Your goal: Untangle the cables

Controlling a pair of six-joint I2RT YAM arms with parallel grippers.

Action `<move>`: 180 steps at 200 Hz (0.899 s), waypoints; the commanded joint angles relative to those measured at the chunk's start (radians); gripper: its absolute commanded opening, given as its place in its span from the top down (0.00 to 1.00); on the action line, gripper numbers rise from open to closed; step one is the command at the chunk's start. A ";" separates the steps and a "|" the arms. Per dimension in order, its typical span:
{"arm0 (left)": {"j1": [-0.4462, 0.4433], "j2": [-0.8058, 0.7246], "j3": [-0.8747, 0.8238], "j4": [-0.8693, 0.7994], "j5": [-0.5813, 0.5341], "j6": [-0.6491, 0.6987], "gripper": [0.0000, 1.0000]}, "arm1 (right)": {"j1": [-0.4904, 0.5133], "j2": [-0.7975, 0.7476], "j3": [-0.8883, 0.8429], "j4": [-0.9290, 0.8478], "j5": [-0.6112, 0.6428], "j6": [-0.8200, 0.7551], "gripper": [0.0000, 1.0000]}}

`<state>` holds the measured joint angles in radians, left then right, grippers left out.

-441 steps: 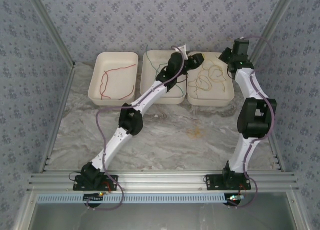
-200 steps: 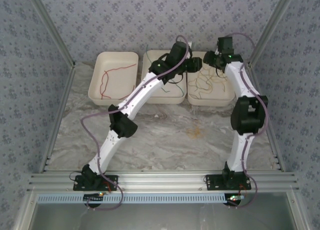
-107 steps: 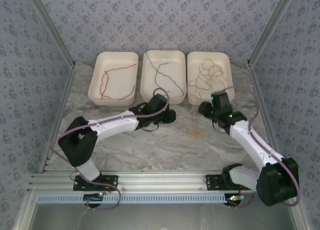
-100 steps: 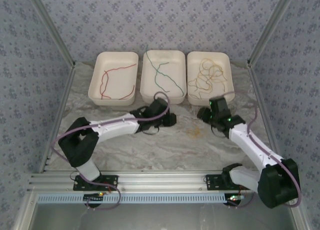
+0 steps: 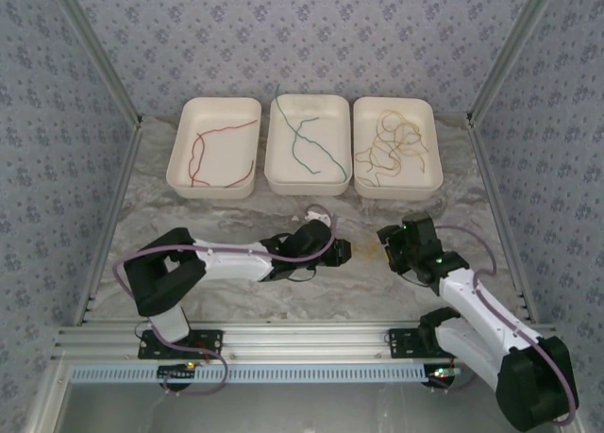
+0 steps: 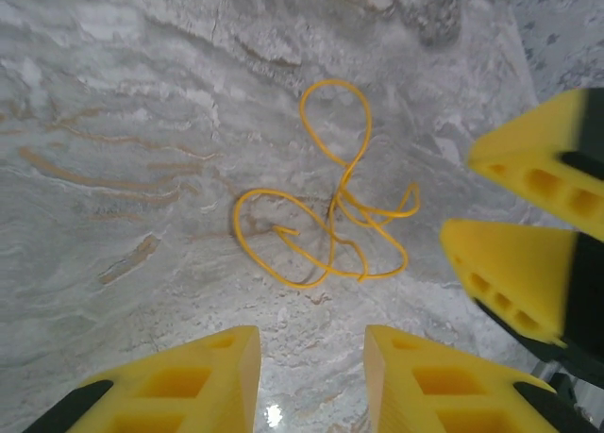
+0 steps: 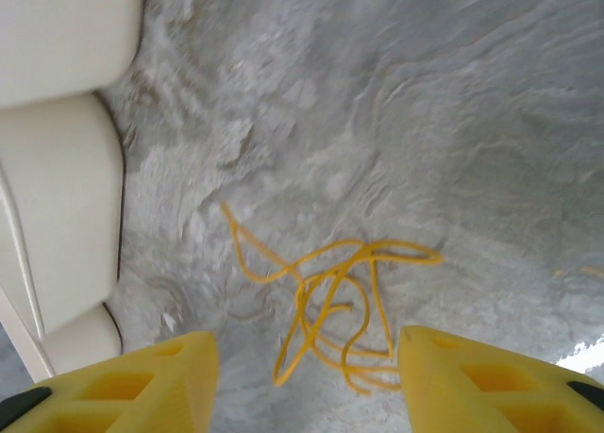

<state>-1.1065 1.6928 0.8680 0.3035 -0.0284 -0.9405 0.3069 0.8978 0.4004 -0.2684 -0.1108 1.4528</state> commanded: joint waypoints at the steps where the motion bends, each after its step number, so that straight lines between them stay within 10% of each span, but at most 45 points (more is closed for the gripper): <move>1: -0.004 -0.054 -0.007 0.017 -0.031 0.028 0.65 | -0.041 0.070 -0.022 0.103 -0.078 0.112 0.47; 50: -0.004 -0.077 -0.045 0.041 -0.036 0.009 0.65 | -0.047 0.223 -0.015 0.232 -0.126 0.175 0.61; 79: -0.006 -0.095 -0.058 0.047 -0.038 0.009 0.65 | -0.086 0.255 0.003 0.273 -0.113 0.089 1.00; 180: 0.057 -0.299 -0.211 0.207 0.081 0.115 0.39 | -0.004 -0.033 0.414 -0.080 -0.215 -0.547 1.00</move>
<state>-1.0843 1.4284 0.7109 0.3985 0.0105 -0.8192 0.3065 0.8742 0.7780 -0.2405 -0.2451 1.0443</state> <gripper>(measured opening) 0.582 0.068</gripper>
